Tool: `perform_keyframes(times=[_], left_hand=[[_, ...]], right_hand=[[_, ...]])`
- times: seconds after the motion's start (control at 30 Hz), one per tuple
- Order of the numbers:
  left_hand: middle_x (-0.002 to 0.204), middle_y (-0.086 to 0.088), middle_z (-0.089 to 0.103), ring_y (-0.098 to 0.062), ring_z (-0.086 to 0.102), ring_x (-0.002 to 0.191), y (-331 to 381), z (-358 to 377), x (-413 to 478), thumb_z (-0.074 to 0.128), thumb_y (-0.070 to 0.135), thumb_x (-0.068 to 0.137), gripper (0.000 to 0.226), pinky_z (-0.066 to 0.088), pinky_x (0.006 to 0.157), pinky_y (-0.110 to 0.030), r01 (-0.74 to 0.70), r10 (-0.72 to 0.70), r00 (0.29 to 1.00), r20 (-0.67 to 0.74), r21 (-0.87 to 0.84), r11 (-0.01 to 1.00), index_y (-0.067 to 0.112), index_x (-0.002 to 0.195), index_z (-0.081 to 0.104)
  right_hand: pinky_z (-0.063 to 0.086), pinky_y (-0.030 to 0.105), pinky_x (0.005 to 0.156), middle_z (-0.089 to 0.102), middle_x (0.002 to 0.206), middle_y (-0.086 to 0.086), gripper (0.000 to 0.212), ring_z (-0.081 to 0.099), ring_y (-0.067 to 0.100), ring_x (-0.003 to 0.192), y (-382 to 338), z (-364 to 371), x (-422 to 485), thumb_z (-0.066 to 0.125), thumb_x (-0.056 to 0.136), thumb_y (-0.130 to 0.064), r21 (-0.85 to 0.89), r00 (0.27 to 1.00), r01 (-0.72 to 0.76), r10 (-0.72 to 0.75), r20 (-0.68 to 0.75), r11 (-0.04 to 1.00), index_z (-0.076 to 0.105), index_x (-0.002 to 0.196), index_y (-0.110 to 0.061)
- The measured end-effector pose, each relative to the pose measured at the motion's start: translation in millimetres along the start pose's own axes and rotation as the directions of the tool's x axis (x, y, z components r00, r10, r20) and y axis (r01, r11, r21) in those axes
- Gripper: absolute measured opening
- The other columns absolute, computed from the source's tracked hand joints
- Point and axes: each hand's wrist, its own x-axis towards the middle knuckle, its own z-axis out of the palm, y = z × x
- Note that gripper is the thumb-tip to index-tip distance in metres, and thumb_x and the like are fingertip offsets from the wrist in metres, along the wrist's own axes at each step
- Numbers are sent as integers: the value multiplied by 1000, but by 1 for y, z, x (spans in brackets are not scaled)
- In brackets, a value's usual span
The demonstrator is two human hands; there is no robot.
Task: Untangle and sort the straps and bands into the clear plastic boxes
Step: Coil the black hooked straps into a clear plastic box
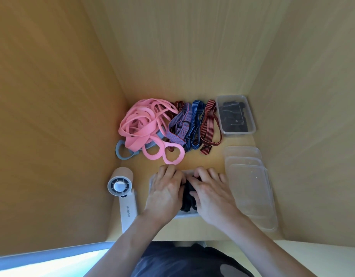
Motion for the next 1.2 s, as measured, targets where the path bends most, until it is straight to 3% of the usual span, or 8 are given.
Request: perform_keyframes(times=[0.1, 0.23, 0.3, 0.43, 0.53, 0.67, 0.9, 1.2], left_hand=[[101, 9, 54, -18, 50, 102, -7, -13, -6, 56, 13, 81, 17, 44, 87, -34, -40, 50, 997, 63, -142, 989, 19, 96, 62], [119, 7, 55, -18, 52, 116, -16, -21, -15, 68, 35, 83, 27, 41, 102, -30, -67, 78, 995, 62, -156, 985, 19, 105, 65], [127, 6, 50, -19, 49, 122, -17, -19, -21, 70, 43, 83, 36, 38, 105, -29, -62, 73, 994, 77, -143, 988, 21, 111, 64], [146, 7, 40, -13, 37, 135, -13, -18, -22, 70, 49, 81, 55, 31, 113, -29, 5, 13, 993, 121, -141, 990, 29, 130, 54], [145, 10, 45, -12, 36, 139, -12, -17, -18, 66, 49, 82, 59, 27, 119, -40, -25, 40, 989, 140, -111, 994, 29, 136, 51], [147, 7, 46, -15, 40, 137, -14, -14, -19, 65, 50, 83, 53, 23, 120, -41, -26, 39, 990, 139, -93, 995, 30, 131, 57], [146, 5, 48, -16, 42, 138, -12, -16, -18, 63, 51, 83, 55, 18, 122, -36, -28, 39, 987, 153, -72, 997, 27, 132, 58], [145, 1, 50, -20, 45, 134, -15, -12, -5, 66, 50, 83, 51, 28, 118, -40, -52, 64, 988, 138, -87, 995, 23, 126, 62]], right_hand=[[42, 34, 79, 52, 111, -15, 36, 52, 17, 97, 1, -3, 0, 73, 80, -31, 67, 999, -29, 27, 23, 997, 64, 115, -31], [43, 34, 81, 56, 107, -14, 37, 57, 16, 94, 3, -5, -4, 76, 75, -32, 97, 997, -63, 67, -40, 993, 62, 110, -31], [44, 36, 84, 56, 106, -13, 25, 57, 17, 95, 3, -6, -7, 62, 84, -35, 96, 996, -44, 52, -76, 994, 66, 108, -30], [44, 37, 87, 54, 107, -13, 38, 55, 18, 100, 1, -7, -9, 44, 87, -34, 94, 998, -33, 39, -58, 995, 72, 112, -27], [44, 38, 89, 50, 113, -11, 39, 53, 19, 105, 1, -5, -9, 50, 86, -31, 115, 1000, -27, 27, 5, 993, 69, 121, -28], [43, 38, 89, 49, 114, -9, 39, 51, 21, 107, -2, -3, -8, 65, 80, -23, 86, 999, -25, 21, 49, 996, 69, 119, -28], [41, 38, 76, 53, 91, -10, 32, 53, 22, 86, -3, -1, 6, 55, 71, -20, 180, 996, -51, 62, -57, 982, 78, 93, -28], [34, 30, 82, 60, 96, -13, 26, 56, 17, 92, 8, 2, 1, 72, 75, -1, 329, 969, -54, 128, -210, 943, 66, 89, -22]])
